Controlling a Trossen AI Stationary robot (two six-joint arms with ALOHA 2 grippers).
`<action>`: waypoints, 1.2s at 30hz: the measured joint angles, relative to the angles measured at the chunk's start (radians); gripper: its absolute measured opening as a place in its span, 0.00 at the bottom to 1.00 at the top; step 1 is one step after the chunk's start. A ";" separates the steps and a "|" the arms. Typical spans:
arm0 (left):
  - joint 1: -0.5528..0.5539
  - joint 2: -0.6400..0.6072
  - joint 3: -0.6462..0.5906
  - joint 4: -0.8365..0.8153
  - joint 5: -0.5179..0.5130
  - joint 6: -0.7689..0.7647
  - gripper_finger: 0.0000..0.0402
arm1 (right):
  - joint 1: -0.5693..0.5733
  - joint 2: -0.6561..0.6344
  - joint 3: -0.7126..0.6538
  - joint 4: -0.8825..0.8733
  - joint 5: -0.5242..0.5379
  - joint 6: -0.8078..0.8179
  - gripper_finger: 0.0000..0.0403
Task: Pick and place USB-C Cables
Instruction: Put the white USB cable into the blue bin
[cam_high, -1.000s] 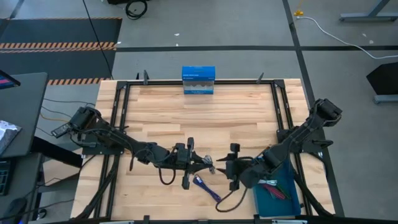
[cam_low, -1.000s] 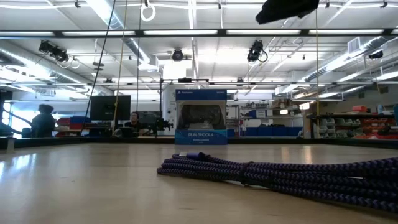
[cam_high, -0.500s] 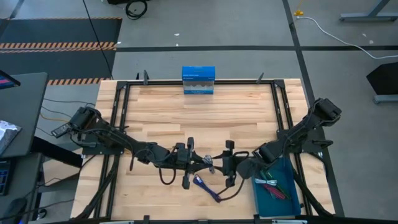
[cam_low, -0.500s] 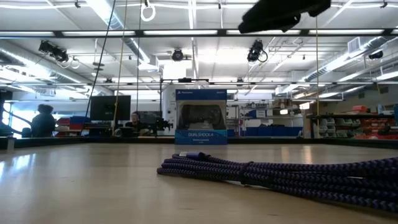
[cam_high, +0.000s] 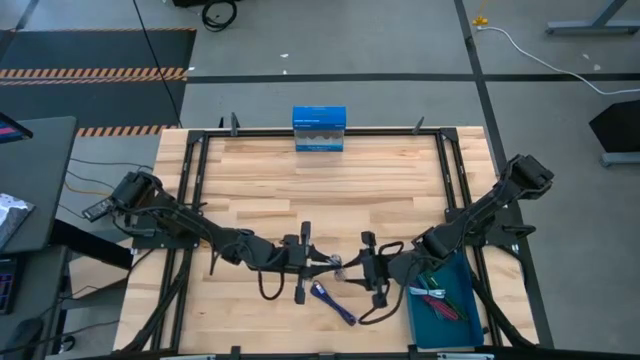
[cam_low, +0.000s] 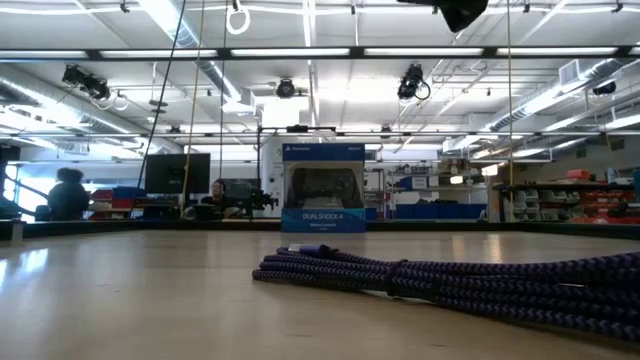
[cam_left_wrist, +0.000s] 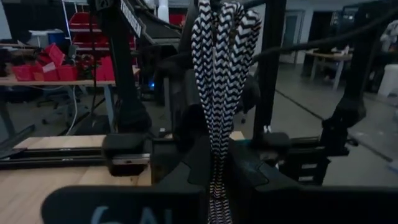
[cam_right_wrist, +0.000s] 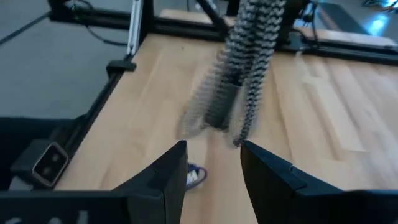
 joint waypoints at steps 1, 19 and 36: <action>0.000 0.000 0.000 -0.010 -0.001 0.004 0.08 | 0.000 0.000 0.000 -0.013 -0.011 0.001 0.39; -0.008 0.002 -0.001 -0.153 -0.106 0.001 0.08 | -0.001 -0.001 0.001 0.026 0.094 -0.029 0.56; 0.004 0.034 -0.001 -0.110 -0.086 -0.010 0.08 | -0.035 0.000 0.001 0.149 0.107 -0.108 0.58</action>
